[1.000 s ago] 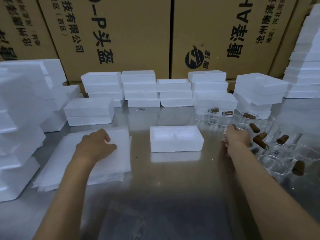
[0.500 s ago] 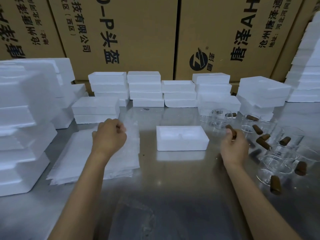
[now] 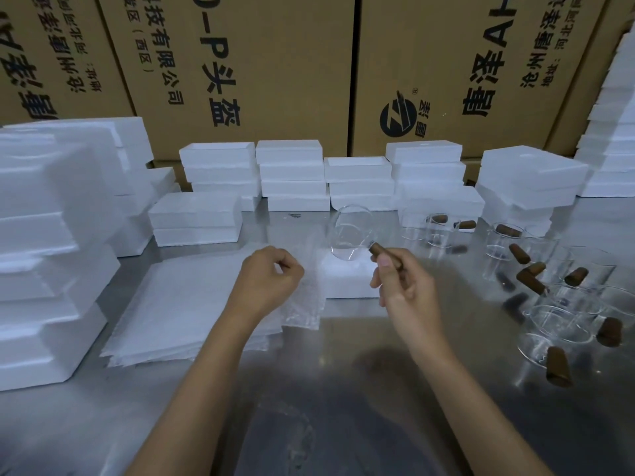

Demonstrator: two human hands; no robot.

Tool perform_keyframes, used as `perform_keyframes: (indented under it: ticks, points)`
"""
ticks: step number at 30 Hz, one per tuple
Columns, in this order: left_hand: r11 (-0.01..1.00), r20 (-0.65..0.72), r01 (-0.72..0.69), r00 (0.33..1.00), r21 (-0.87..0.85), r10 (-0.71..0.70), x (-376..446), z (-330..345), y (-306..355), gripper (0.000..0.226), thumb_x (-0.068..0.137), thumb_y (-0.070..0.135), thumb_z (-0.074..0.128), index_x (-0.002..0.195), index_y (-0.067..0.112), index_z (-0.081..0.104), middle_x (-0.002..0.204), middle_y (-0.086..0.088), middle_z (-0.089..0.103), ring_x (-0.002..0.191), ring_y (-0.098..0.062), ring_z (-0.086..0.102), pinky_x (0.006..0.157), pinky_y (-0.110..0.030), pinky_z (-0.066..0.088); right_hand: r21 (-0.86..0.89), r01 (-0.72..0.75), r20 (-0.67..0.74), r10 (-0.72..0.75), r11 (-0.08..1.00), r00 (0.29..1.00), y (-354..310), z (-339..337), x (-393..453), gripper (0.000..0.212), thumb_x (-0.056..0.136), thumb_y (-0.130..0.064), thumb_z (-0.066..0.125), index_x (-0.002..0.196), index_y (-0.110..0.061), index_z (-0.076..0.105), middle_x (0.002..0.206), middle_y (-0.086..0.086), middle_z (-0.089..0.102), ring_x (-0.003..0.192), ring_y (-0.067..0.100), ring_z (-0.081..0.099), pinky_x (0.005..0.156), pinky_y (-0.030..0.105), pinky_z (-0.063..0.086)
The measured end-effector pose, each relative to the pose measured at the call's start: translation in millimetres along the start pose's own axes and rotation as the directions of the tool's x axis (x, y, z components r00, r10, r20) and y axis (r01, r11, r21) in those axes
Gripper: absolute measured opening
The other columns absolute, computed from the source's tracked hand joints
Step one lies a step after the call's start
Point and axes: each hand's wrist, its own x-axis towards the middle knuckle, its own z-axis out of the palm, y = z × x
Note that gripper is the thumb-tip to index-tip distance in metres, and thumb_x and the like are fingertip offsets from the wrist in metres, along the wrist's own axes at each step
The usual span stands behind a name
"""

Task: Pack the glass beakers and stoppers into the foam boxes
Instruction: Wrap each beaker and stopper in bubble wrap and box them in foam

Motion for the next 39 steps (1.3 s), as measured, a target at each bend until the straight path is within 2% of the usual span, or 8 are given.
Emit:
perform_keyframes:
  ticks: [9, 12, 16, 21, 25, 30, 35, 39]
  points:
    - [0.989, 0.102, 0.106, 0.99, -0.1, -0.096, -4.7, 6.0, 5.5, 0.019, 0.086, 0.017, 0.061, 0.07, 0.021, 0.07, 0.069, 0.007, 0.071, 0.065, -0.004, 0.061, 0.056, -0.007, 0.042, 0.254, -0.306, 0.244, 0.245, 0.918, 0.938, 0.5, -7.3, -0.8, 0.025, 0.103, -0.029, 0.05, 0.092, -0.021, 0.071, 0.069, 0.001, 0.061, 0.048, 0.012, 0.044, 0.041, 0.02, 0.028]
    - [0.99, 0.129, 0.112, 0.987, -0.085, -0.101, -5.3, 6.3, 6.8, 0.02, 0.089, 0.018, 0.059, 0.073, 0.023, 0.07, 0.068, 0.01, 0.071, 0.071, -0.011, 0.065, 0.064, -0.018, 0.047, 0.179, -0.338, 0.301, 0.276, 0.924, 0.913, 1.0, -9.4, 0.0, 0.026, 0.103, -0.029, 0.05, 0.093, -0.017, 0.07, 0.067, 0.0, 0.06, 0.048, 0.011, 0.043, 0.041, 0.02, 0.027]
    - [0.972, 0.069, 0.137, 0.99, -0.191, -0.126, -3.1, 0.8, 6.8, 0.02, 0.091, 0.015, 0.055, 0.075, 0.019, 0.066, 0.065, 0.009, 0.067, 0.063, -0.01, 0.057, 0.066, -0.024, 0.045, -0.05, -0.26, 0.231, 0.264, 0.964, 0.936, 6.1, -8.2, -0.9, 0.025, 0.103, -0.028, 0.051, 0.091, -0.016, 0.069, 0.059, -0.009, 0.058, 0.05, 0.006, 0.045, 0.049, 0.015, 0.034]
    - [0.896, 0.04, 0.168, 0.985, -0.412, -0.166, -1.9, -6.4, 11.1, 0.022, 0.091, 0.012, 0.052, 0.072, 0.013, 0.064, 0.063, 0.006, 0.063, 0.056, -0.004, 0.054, 0.052, -0.012, 0.039, -0.258, -0.098, 0.188, 0.15, 0.961, 0.971, 11.1, -4.2, -4.2, 0.019, 0.1, -0.029, 0.052, 0.091, -0.023, 0.067, 0.062, -0.025, 0.058, 0.064, 0.014, 0.054, 0.068, 0.032, 0.043]
    - [0.768, 0.074, 0.243, 0.966, -0.593, -0.248, 1.3, -11.0, 14.4, 0.013, 0.08, 0.019, 0.057, 0.069, 0.014, 0.061, 0.067, -0.001, 0.057, 0.056, -0.013, 0.049, 0.054, -0.028, 0.033, -0.374, 0.002, 0.169, 0.066, 0.927, 0.983, 10.7, -4.2, -7.0, 0.021, 0.098, -0.034, 0.054, 0.079, -0.04, 0.059, 0.075, -0.021, 0.063, 0.061, 0.006, 0.049, 0.064, 0.028, 0.041]
    - [0.698, 0.102, 0.163, 0.986, -0.697, -0.129, -0.4, -12.4, 16.0, 0.013, 0.084, 0.019, 0.055, 0.079, 0.013, 0.066, 0.078, 0.001, 0.059, 0.066, -0.014, 0.046, 0.058, -0.03, 0.033, -0.386, 0.055, 0.212, 0.031, 0.921, 0.977, 11.6, -5.6, -6.9, 0.014, 0.097, -0.035, 0.055, 0.086, -0.031, 0.063, 0.073, -0.021, 0.064, 0.059, 0.007, 0.049, 0.061, 0.03, 0.041]
    - [0.797, 0.088, 0.095, 0.995, -0.597, -0.053, -5.4, -7.7, 23.9, 0.016, 0.086, 0.015, 0.063, 0.076, 0.021, 0.074, 0.085, 0.008, 0.068, 0.07, -0.007, 0.052, 0.064, -0.022, 0.04, -0.411, 0.114, 0.286, 0.009, 0.904, 0.958, 10.5, -1.7, -10.3, 0.011, 0.097, -0.034, 0.054, 0.091, -0.03, 0.061, 0.088, -0.012, 0.072, 0.064, 0.01, 0.053, 0.071, 0.037, 0.051]
    - [0.939, 0.016, -0.059, 0.997, -0.339, 0.069, -12.3, -0.2, 29.4, 0.021, 0.085, 0.015, 0.071, 0.072, 0.031, 0.072, 0.097, 0.006, 0.063, 0.078, -0.002, 0.051, 0.072, -0.01, 0.038, -0.226, -0.091, 0.189, 0.135, 0.97, 0.973, 2.1, -1.7, -5.5, 0.018, 0.1, -0.026, 0.055, 0.088, -0.026, 0.068, 0.074, -0.009, 0.069, 0.066, 0.018, 0.055, 0.067, 0.035, 0.045]
